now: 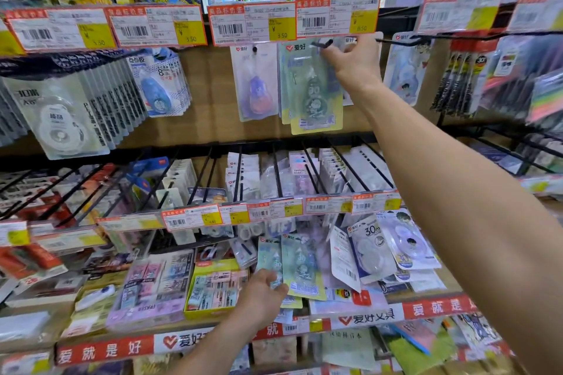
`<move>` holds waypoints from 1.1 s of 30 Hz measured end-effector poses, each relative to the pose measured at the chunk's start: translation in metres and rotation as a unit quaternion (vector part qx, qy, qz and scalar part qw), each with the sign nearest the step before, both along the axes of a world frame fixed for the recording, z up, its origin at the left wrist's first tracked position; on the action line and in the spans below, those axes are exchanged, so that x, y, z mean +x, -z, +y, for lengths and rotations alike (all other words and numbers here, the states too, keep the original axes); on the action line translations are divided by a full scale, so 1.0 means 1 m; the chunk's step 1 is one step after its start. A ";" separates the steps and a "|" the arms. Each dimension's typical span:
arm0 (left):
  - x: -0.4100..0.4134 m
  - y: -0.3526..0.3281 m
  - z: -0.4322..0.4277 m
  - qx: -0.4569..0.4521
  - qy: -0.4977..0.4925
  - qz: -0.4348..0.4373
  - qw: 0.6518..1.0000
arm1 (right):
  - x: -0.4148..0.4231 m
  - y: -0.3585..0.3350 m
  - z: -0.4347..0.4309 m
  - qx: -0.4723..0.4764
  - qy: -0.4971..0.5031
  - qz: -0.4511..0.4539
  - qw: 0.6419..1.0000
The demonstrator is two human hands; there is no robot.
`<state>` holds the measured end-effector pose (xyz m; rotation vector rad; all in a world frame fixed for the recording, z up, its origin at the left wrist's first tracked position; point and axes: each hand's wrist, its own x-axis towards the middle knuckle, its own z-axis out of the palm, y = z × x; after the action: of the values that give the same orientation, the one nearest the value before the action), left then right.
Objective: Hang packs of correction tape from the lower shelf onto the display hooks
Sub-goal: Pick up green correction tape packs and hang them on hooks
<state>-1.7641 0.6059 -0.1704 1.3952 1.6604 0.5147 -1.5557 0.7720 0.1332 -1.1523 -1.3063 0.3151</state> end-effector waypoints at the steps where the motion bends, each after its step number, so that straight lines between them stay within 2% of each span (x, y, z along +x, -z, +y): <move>1: 0.000 0.002 0.000 0.002 -0.004 0.001 1.000 | -0.001 0.001 0.005 -0.009 0.008 0.002 1.000; 12: -0.009 0.007 0.005 0.007 -0.001 -0.002 1.000 | -0.010 0.001 0.018 -0.074 0.082 -0.016 0.994; 19: -0.007 0.012 0.003 0.015 0.029 0.063 0.997 | -0.011 0.031 -0.032 -0.058 0.124 -0.167 0.976; 25: -0.010 0.018 0.004 0.004 0.041 0.096 0.995 | -0.018 0.071 -0.123 -0.057 0.081 -0.213 0.972; 29: -0.012 0.016 0.011 0.022 0.022 0.127 0.991 | -0.032 0.123 -0.183 -0.142 0.015 -0.217 0.966; 33: -0.013 0.026 0.019 0.027 -0.006 0.191 0.981 | -0.048 0.202 -0.199 -0.282 -0.052 -0.240 0.927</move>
<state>-1.7771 0.6250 -0.1964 1.5995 1.9712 0.3110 -1.6041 0.5728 -0.0691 -1.7224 -1.7757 0.5342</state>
